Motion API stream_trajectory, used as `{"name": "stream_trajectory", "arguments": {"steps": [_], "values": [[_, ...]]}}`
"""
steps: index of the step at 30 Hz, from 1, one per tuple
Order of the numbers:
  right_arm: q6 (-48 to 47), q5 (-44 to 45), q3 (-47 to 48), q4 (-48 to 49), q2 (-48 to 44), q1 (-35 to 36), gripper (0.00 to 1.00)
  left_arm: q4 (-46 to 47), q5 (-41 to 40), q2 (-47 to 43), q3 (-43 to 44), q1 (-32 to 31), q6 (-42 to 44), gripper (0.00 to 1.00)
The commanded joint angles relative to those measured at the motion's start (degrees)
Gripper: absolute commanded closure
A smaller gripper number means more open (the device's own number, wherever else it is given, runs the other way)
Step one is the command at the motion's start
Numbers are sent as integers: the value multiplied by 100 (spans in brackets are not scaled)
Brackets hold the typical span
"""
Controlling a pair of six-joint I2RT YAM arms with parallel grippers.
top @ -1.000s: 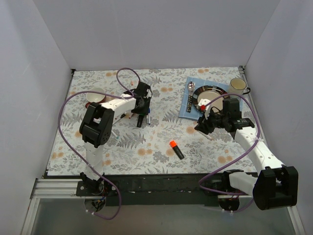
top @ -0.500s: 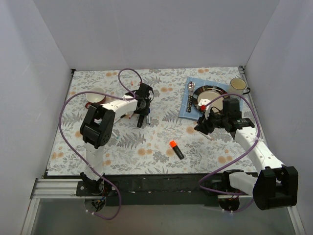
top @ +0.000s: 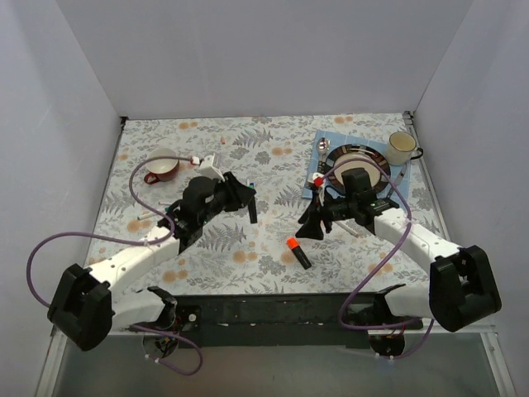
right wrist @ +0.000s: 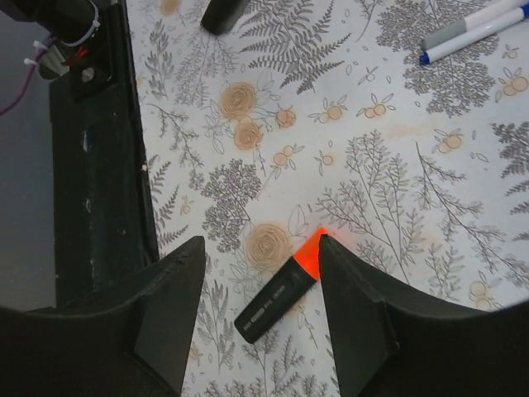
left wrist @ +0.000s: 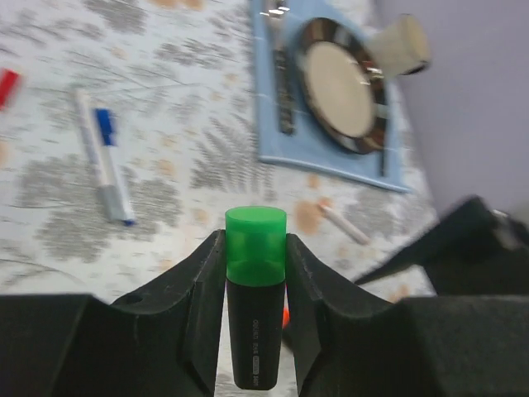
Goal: Open the pen caps
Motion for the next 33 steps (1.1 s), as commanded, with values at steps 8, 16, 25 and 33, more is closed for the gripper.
{"name": "stream_trajectory", "arguments": {"steps": [8,16,25,33], "values": [[2399,755,-369,2002,-50,540,22,2853,-1775,526,-949,-1964,-2384,100],[2425,1116,-405,1933,187,602,21,2203,-3164,1071,-280,-2571,-2702,100],[2470,1151,-387,1968,222,646,67,1842,-3789,1511,203,-2976,-2833,100],[2268,906,-264,1687,204,637,99,2114,-3676,1092,-165,-2994,-2729,73]]}}
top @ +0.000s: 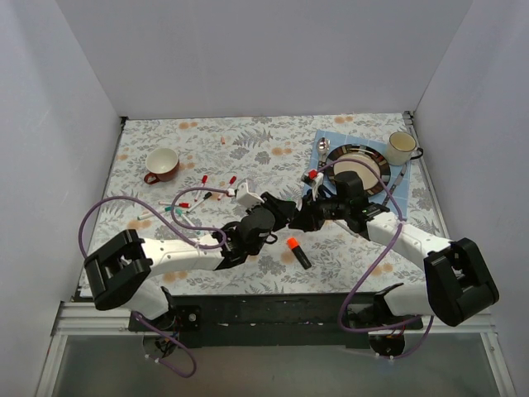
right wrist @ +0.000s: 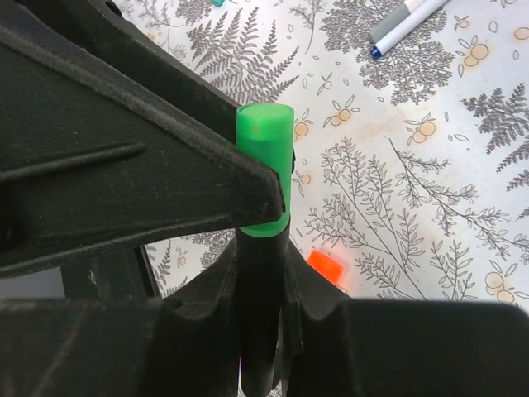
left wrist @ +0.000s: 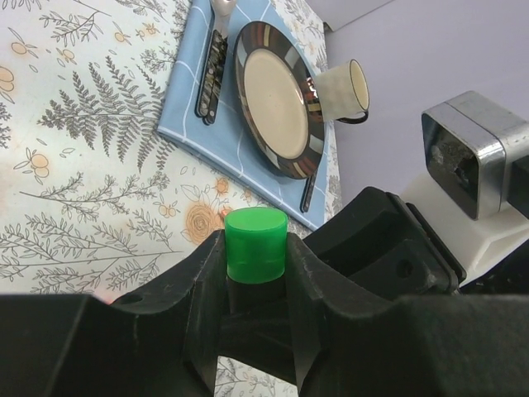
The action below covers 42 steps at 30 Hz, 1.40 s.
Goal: Open the pen caps
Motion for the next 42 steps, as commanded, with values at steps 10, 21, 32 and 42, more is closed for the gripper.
{"name": "stream_trajectory", "arguments": {"steps": [10,21,32,42], "values": [[-1243,-1924,325,-584,206,-17,99,1982,1192,-2059,-1910,16,1215,9],[-1657,-3156,307,-769,399,-166,99,4408,3177,-2783,-3608,737,1428,2],[-1631,-3462,298,-734,417,-228,99,5824,3978,-1316,-3512,895,962,2],[-1183,-3999,167,-224,513,-245,99,6728,4136,-15,-3003,895,1375,4]]}}
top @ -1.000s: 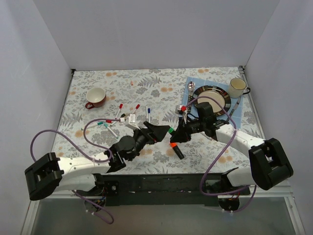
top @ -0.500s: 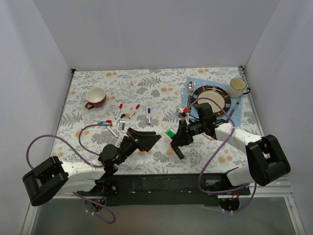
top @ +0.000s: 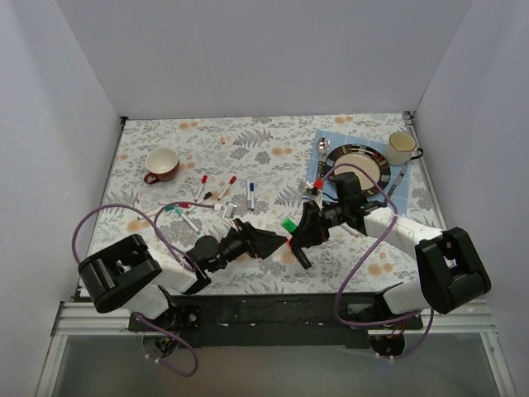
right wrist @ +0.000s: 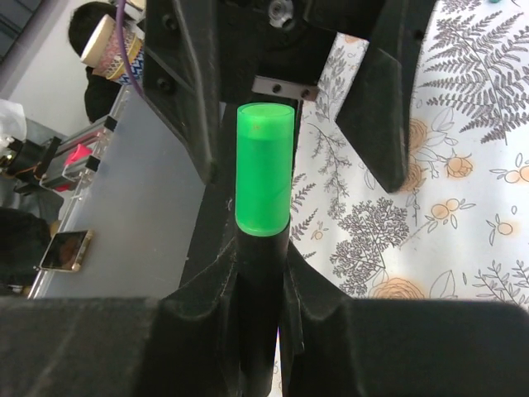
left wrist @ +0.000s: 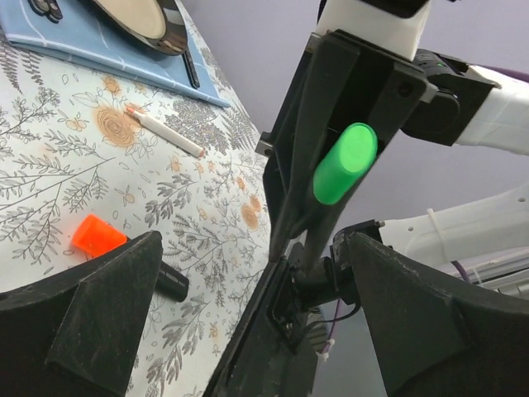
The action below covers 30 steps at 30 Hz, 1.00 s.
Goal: Open the pen caps
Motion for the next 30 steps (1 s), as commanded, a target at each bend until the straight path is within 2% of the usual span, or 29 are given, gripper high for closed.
{"name": "stream_trajectory", "arguments": {"steps": [1,6,12,22,30], "values": [[218,-404,83,344,78,-16,99,1667,253,412,427,32,273,6],[262,-457,83,370,175,-16,99,2502,481,1001,586,32,308,11],[254,-413,101,353,263,-25,99,2750,508,959,621,32,370,12],[34,-492,189,116,237,-174,99,1678,420,-193,612,23,757,12],[34,-729,163,186,245,-174,99,1861,455,333,928,23,669,14]]}}
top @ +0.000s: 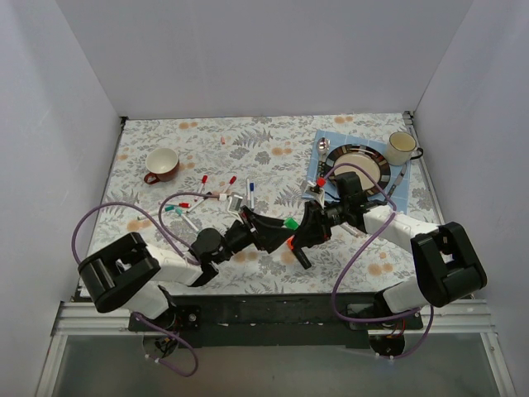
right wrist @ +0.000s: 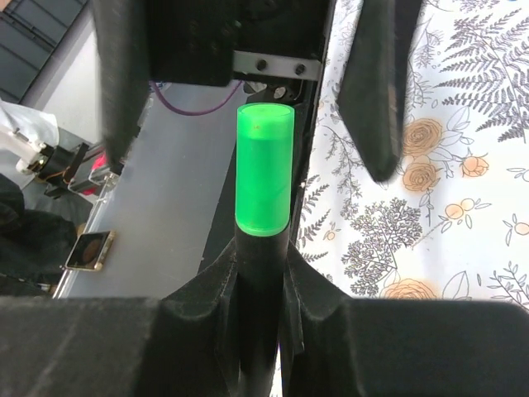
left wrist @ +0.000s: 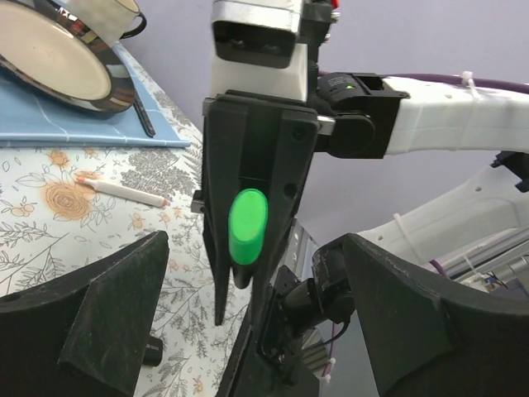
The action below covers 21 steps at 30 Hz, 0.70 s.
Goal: Open the pen caps
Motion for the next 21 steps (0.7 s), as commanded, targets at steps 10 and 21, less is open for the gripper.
{"name": "stream_trajectory", "arguments": {"steps": [10,21], "values": [[-12,-349,160,107,97,-8,99,1866,246,717,763,-1,200,27],[32,-323,187,116,89,-25,99,1707,414,778,930,-9,164,71]]}}
